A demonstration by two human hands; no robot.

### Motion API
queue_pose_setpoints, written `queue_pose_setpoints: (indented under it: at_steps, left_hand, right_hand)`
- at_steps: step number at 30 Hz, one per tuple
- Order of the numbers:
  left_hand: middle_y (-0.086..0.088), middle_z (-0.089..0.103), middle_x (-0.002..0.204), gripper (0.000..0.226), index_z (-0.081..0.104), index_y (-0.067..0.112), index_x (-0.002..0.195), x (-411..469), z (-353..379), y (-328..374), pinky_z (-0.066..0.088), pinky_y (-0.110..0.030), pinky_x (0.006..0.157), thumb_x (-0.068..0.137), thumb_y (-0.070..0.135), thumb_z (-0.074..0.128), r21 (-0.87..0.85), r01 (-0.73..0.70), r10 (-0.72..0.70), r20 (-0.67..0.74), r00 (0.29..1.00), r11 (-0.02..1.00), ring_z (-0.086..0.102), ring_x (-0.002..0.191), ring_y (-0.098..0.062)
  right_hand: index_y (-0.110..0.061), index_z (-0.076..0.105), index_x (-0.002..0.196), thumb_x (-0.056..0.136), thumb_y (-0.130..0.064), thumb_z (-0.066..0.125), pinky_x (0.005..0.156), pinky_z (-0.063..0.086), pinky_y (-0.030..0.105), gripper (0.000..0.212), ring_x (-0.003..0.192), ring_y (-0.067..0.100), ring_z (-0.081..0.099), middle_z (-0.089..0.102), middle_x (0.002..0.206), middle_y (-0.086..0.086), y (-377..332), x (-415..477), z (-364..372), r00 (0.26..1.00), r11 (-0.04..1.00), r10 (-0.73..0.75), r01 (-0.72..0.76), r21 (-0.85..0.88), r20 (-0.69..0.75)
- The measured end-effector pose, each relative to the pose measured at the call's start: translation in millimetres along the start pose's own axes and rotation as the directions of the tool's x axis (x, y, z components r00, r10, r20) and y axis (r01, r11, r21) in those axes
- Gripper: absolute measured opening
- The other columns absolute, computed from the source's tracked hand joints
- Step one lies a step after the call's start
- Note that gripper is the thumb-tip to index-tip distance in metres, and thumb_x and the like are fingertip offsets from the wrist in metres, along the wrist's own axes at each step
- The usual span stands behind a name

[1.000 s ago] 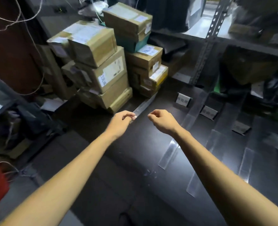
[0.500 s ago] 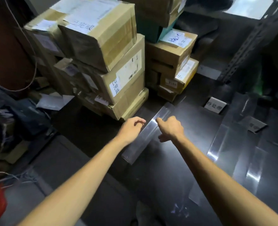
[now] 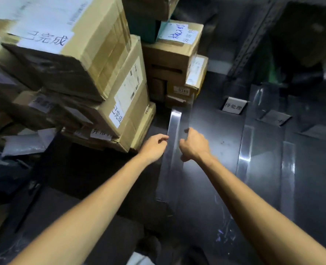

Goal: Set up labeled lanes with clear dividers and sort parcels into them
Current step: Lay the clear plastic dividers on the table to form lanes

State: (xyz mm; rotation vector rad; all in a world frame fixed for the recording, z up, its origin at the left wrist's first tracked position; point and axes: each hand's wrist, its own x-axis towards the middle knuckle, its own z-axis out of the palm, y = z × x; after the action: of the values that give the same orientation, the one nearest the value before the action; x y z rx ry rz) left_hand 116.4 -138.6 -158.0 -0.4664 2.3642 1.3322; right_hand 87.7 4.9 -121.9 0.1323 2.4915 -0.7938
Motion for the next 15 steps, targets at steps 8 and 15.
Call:
queue_pose_setpoints:
  at_steps: [8,15]
  left_hand:
    - [-0.015,0.040,0.151,0.066,0.023,0.013,0.154,-12.2,11.0,69.5,0.037,-0.043,0.111,0.095,0.016,0.051,0.111,0.018,-0.012,-0.054,0.998,0.994,0.043,0.135,-0.033]
    - [-0.016,0.069,0.098,0.025,0.066,0.007,0.096,-57.2,85.9,159.3,0.052,-0.043,0.086,0.086,0.003,0.044,0.060,-0.171,0.173,-0.019,0.985,0.983,0.064,0.096,-0.037]
  right_hand:
    - [-0.019,0.046,0.138,0.083,-0.008,0.048,0.085,0.059,0.047,0.056,0.076,0.031,0.075,0.075,0.098,0.008,19.6,-67.0,-80.8,0.999,0.963,-0.038,0.038,0.268,-0.003]
    - [-0.021,0.048,0.135,0.079,-0.011,0.045,0.080,0.061,0.046,0.057,0.063,0.028,0.074,0.075,0.097,0.004,86.0,-132.8,-159.4,0.987,0.946,-0.009,0.061,0.320,-0.161]
